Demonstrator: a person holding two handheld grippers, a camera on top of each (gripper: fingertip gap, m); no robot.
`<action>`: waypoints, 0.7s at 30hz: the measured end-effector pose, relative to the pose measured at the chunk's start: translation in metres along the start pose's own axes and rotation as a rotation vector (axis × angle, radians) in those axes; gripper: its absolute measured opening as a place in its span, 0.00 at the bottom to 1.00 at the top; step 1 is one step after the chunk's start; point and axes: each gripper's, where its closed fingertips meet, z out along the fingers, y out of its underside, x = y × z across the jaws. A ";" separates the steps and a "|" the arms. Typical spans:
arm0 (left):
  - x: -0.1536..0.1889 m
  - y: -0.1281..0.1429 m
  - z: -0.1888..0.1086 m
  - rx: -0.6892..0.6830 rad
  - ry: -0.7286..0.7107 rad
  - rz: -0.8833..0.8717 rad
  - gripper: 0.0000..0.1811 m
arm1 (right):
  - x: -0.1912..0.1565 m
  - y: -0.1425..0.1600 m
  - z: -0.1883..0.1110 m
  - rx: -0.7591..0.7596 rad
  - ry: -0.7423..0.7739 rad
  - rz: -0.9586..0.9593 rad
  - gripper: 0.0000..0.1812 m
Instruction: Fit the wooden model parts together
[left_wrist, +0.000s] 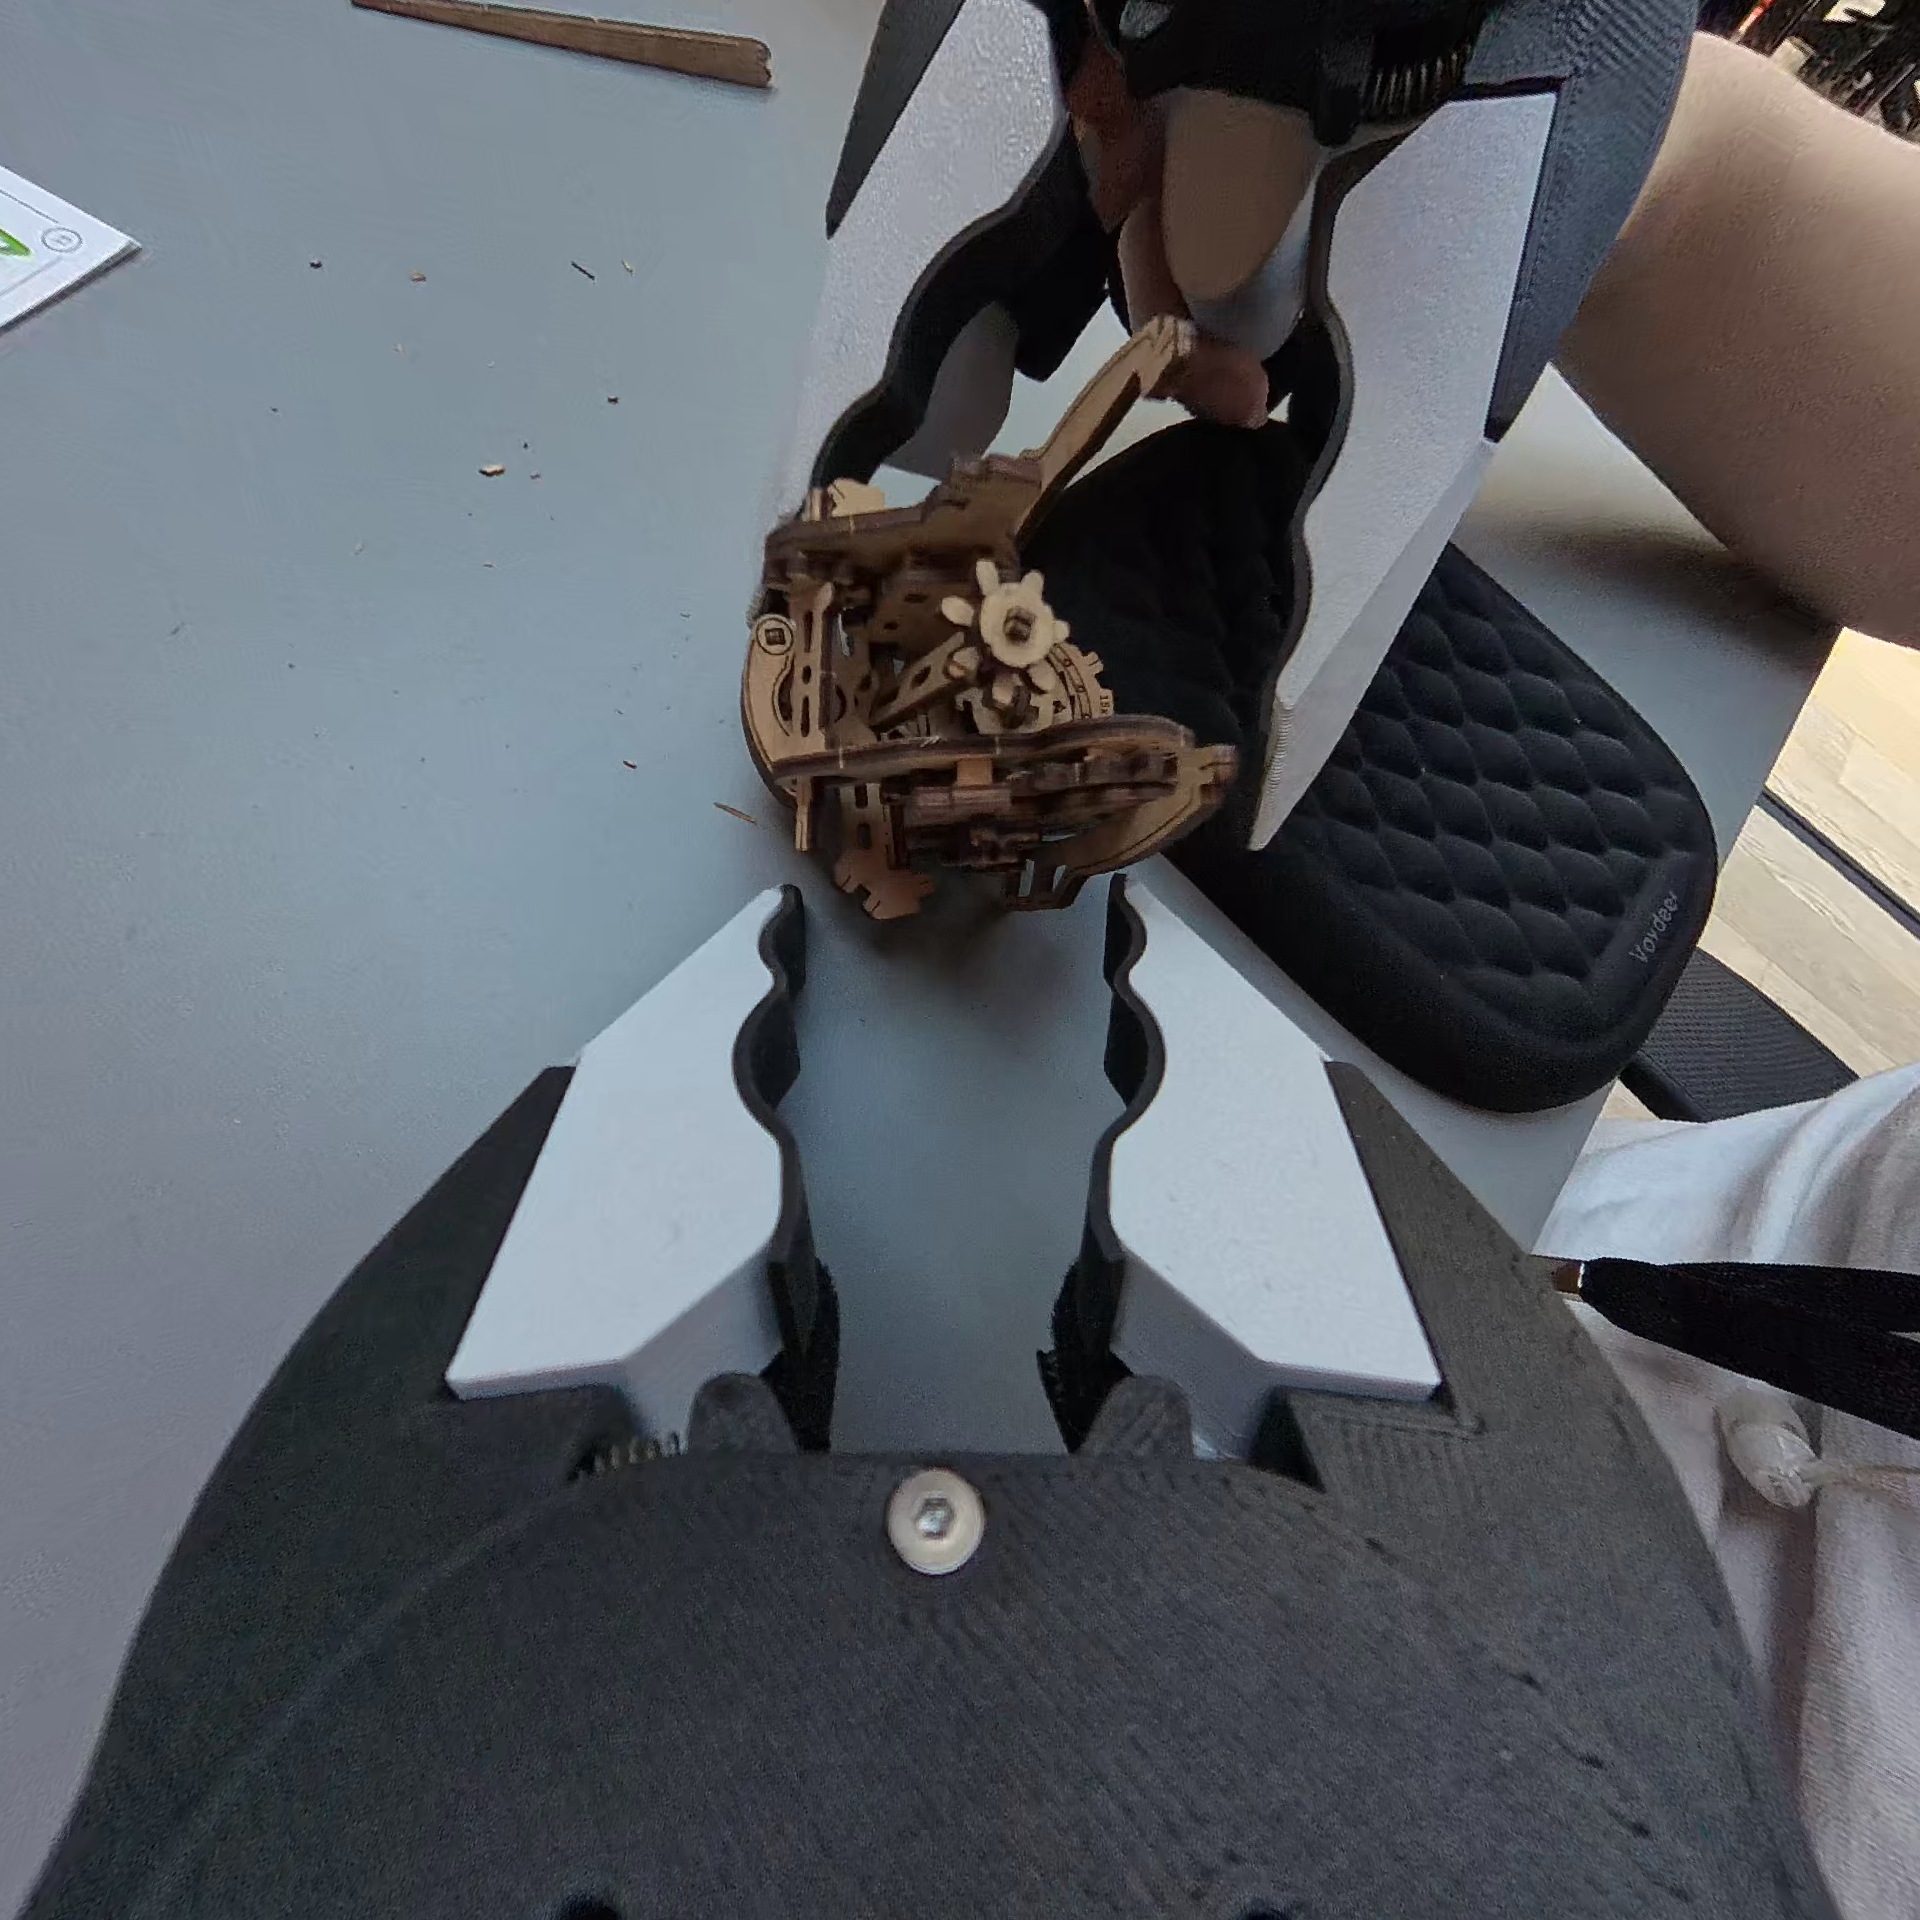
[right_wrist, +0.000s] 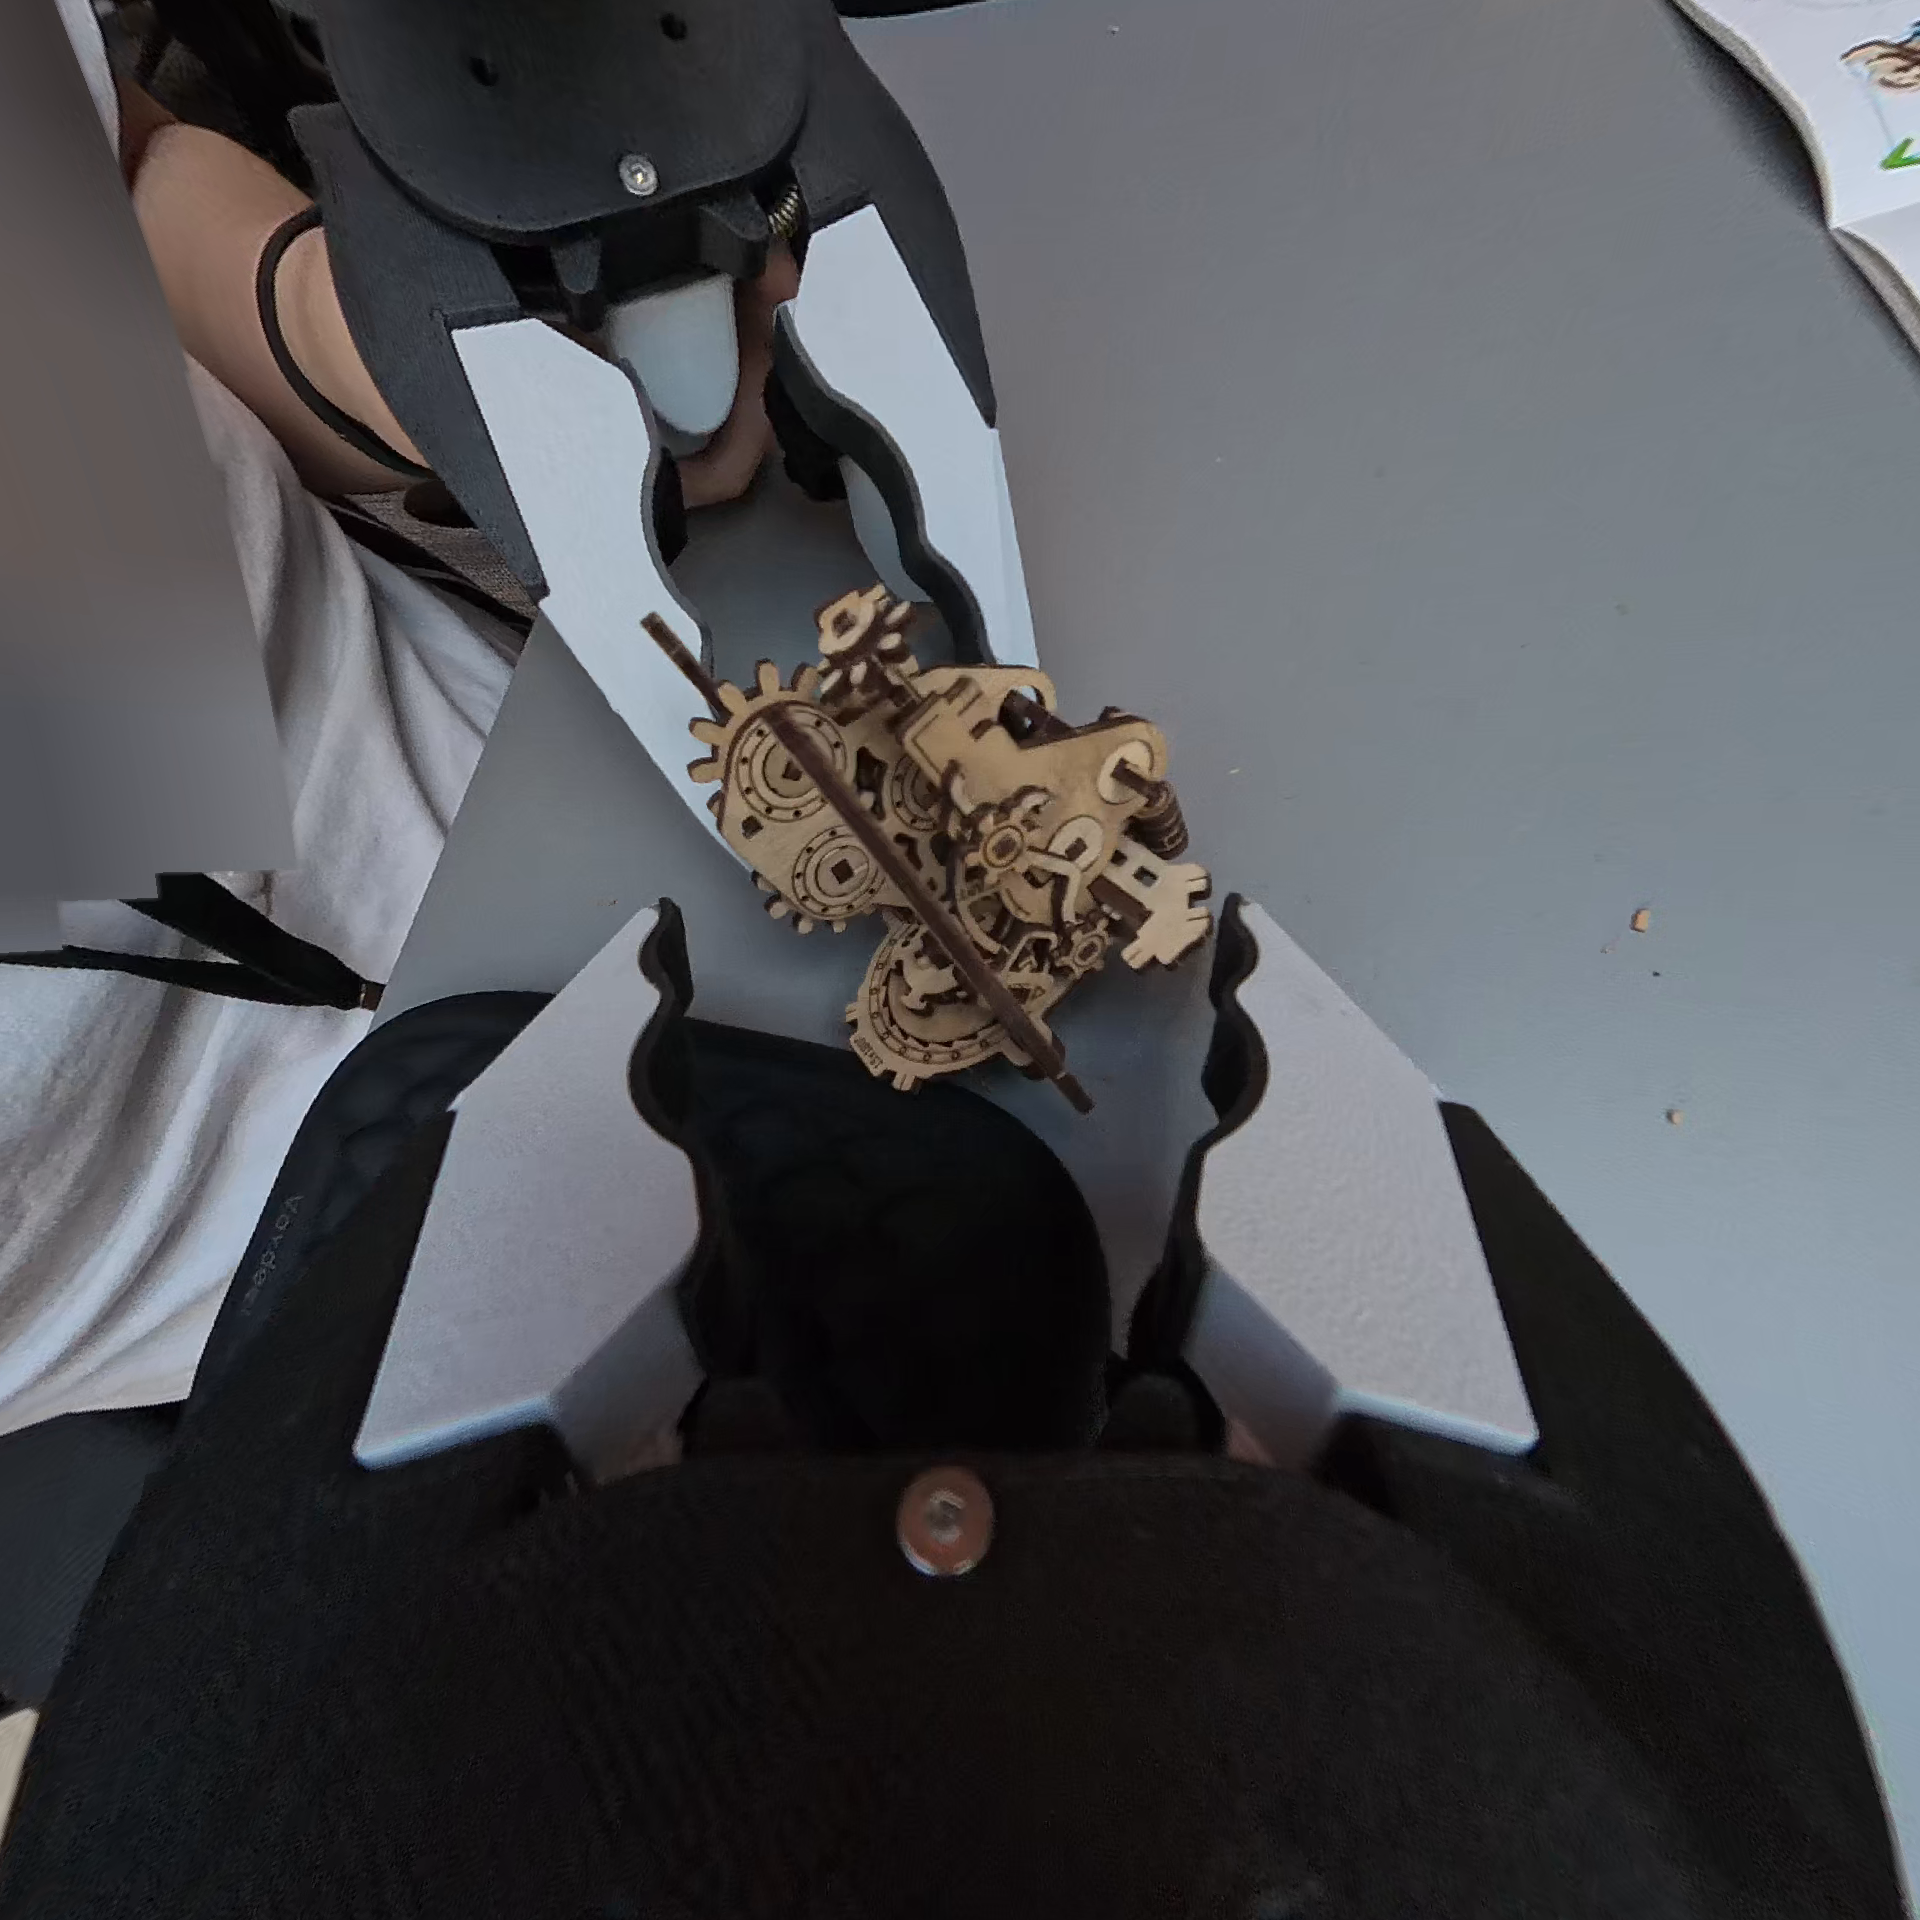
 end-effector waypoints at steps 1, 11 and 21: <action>0.000 0.000 0.000 -0.002 -0.007 0.004 0.32 | 0.000 0.001 0.001 -0.009 -0.017 0.014 0.54; -0.002 0.001 0.001 -0.009 -0.030 0.011 0.27 | 0.002 0.000 0.002 -0.002 -0.011 0.015 0.47; -0.002 0.001 0.003 -0.018 -0.016 0.032 0.25 | 0.006 -0.001 0.005 -0.013 0.014 0.035 0.44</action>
